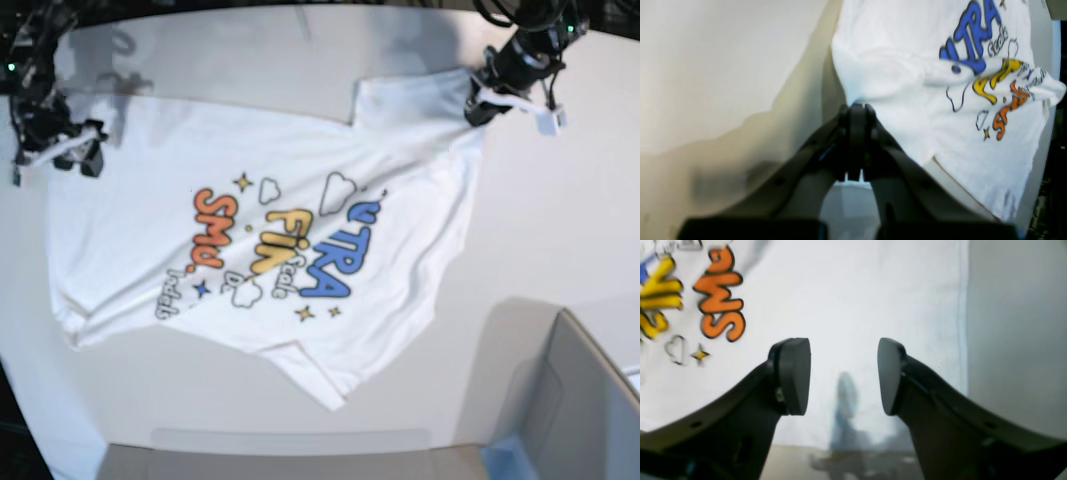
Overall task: Layout the t-shirt on the table in an organized manner, then fold the t-shirt properly
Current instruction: 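Pull the shirt edge with the right gripper to straighten the body, then lift the shirt edges with both grippers, raising the collar side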
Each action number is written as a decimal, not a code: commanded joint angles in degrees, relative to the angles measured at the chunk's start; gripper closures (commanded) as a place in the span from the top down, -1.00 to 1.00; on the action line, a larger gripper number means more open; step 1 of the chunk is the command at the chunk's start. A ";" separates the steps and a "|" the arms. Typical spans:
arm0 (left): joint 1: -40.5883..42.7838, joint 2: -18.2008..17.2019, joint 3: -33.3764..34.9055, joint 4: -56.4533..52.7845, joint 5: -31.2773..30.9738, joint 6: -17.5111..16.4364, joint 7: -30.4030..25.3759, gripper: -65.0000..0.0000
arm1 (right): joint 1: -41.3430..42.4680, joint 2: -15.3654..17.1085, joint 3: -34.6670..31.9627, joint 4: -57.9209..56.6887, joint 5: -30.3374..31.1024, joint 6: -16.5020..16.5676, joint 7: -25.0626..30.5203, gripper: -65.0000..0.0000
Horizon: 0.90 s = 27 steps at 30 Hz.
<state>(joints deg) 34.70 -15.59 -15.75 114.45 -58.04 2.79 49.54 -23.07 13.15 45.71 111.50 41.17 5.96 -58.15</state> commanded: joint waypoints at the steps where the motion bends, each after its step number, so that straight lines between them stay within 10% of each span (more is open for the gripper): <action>1: 0.25 -0.36 -0.21 0.84 0.15 0.16 0.35 -1.00 | -0.36 1.05 2.59 0.98 3.10 0.07 -0.79 -0.05; 9: -1.77 -0.19 -0.21 0.84 2.35 0.16 5.27 -1.00 | -1.68 -1.06 15.43 -2.80 9.25 0.15 -9.41 -0.05; 27: -1.95 -0.27 -0.30 0.84 2.35 0.16 5.45 -1.00 | -1.24 0.70 11.30 -18.27 6.26 0.15 -4.75 -0.05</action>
<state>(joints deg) 32.53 -15.42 -15.75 114.37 -54.87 2.96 55.05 -24.49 12.84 57.01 92.88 47.88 6.35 -62.76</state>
